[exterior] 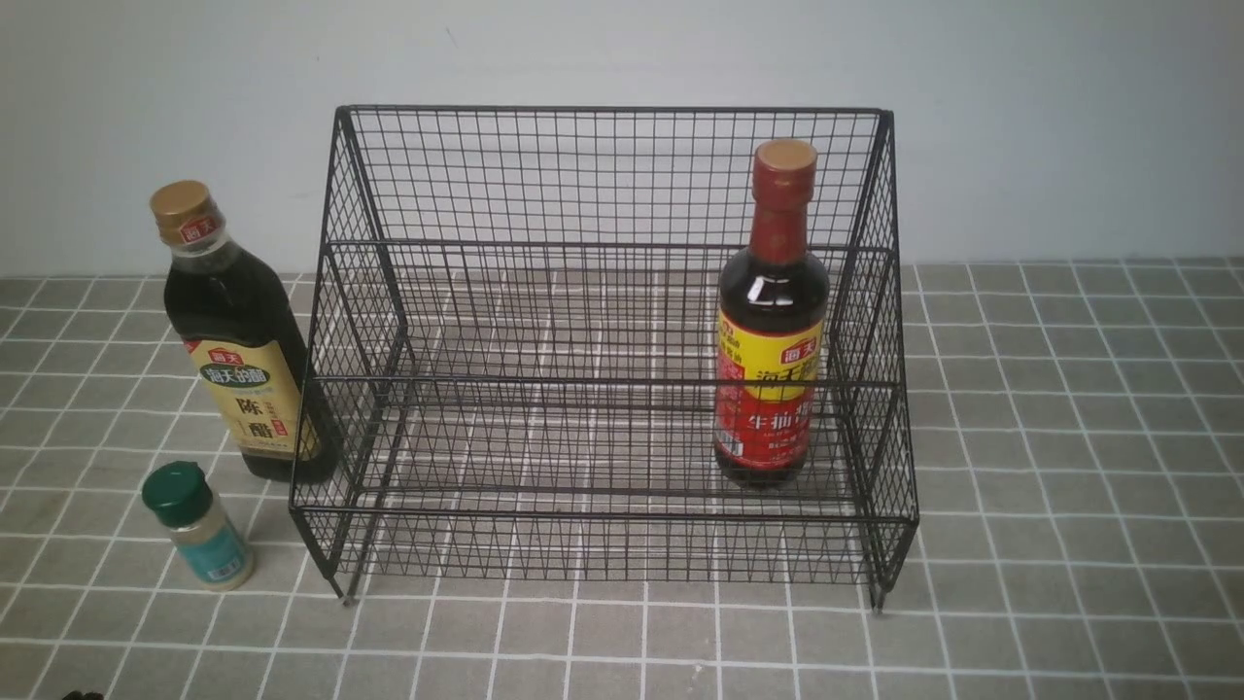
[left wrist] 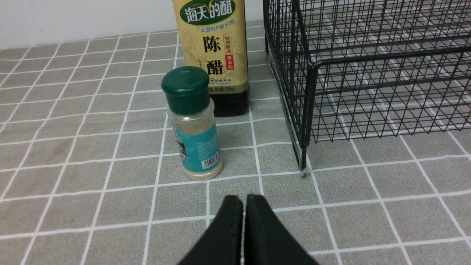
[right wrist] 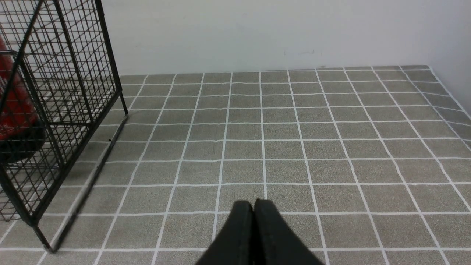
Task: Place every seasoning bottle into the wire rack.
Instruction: Use the left arm to grab the condiment bottle farthest to it
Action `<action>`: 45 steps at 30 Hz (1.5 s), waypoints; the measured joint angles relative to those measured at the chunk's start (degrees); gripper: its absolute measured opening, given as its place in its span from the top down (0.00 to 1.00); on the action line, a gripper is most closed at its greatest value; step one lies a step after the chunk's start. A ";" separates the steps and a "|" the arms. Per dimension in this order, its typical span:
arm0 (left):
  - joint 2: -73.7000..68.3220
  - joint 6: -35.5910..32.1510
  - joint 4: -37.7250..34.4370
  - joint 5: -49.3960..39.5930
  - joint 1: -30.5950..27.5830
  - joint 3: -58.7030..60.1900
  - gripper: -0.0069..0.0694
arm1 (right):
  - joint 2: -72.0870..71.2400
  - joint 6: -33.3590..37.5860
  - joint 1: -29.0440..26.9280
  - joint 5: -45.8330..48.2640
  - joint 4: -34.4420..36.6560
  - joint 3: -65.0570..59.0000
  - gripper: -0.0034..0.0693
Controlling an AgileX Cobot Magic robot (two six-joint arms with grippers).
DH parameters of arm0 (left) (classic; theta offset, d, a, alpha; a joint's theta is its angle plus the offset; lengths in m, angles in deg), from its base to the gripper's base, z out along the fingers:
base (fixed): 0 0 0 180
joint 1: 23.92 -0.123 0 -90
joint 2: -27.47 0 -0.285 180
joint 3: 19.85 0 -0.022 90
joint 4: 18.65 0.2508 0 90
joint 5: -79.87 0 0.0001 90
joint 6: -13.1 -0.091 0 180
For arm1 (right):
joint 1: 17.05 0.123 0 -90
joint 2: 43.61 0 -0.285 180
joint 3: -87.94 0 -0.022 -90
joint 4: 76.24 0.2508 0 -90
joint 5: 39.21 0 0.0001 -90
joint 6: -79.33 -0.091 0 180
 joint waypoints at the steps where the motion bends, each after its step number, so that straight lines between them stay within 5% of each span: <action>1: 0.00 0.00 0.00 0.00 0.00 0.00 0.92 | 0.00 0.00 0.00 0.00 0.00 0.00 0.97; 23: 0.00 0.06 -0.08 0.55 0.00 0.00 0.92 | 0.00 0.05 0.00 0.00 0.00 -0.05 0.97; 32: 0.00 5.91 -17.64 27.81 0.00 0.00 0.92 | 0.00 0.10 0.00 -0.02 0.00 -0.05 0.97; 36: -0.49 7.16 -19.94 39.78 0.00 0.00 0.92 | 0.00 0.10 0.00 -0.02 0.00 -0.05 0.97; 45: -19.84 7.53 -3.75 41.74 0.00 -11.08 0.92 | 0.00 0.10 0.00 -0.02 0.00 -0.05 0.97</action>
